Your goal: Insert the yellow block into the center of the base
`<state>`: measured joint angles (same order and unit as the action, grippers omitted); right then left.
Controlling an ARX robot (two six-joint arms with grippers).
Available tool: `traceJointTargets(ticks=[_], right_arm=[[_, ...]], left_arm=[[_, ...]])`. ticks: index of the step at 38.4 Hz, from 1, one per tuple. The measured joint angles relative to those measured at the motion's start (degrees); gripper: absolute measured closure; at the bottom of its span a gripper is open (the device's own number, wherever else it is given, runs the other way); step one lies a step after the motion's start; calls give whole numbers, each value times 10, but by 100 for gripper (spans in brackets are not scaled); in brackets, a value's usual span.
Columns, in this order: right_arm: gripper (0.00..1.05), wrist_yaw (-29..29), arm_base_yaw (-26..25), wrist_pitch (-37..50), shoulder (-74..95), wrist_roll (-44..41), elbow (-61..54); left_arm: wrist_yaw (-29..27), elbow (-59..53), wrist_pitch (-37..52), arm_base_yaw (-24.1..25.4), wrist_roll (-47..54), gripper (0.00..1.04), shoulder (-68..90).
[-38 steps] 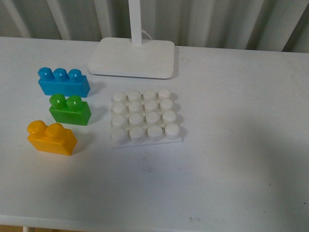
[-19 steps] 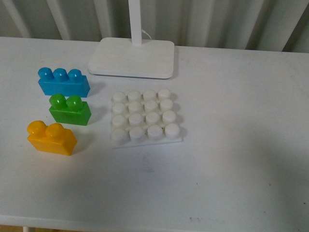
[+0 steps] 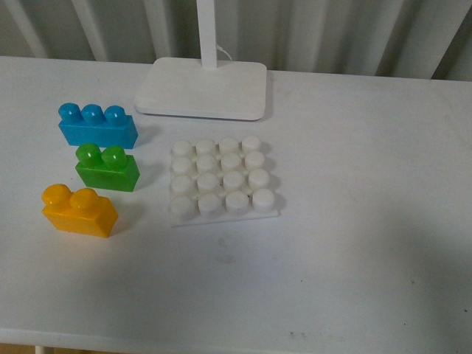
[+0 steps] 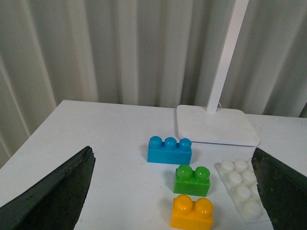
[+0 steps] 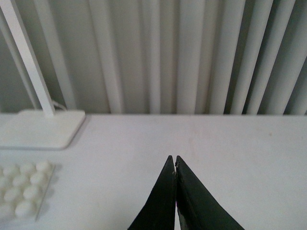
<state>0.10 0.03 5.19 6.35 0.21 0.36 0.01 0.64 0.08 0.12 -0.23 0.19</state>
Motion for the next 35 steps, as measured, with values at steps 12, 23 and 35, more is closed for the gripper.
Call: traceJointTargets(ticks=[12, 23, 35], right_arm=[[81, -1, 0, -51, -61, -1, 0], [27, -1, 0, -51, -61, -1, 0], [9, -1, 0, -51, -61, -1, 0]], left_arm=[[0, 0, 0, 0, 0, 6, 0], [1, 0, -2, 0, 0, 6, 1], [-5, 38, 102, -75, -153, 6, 385]])
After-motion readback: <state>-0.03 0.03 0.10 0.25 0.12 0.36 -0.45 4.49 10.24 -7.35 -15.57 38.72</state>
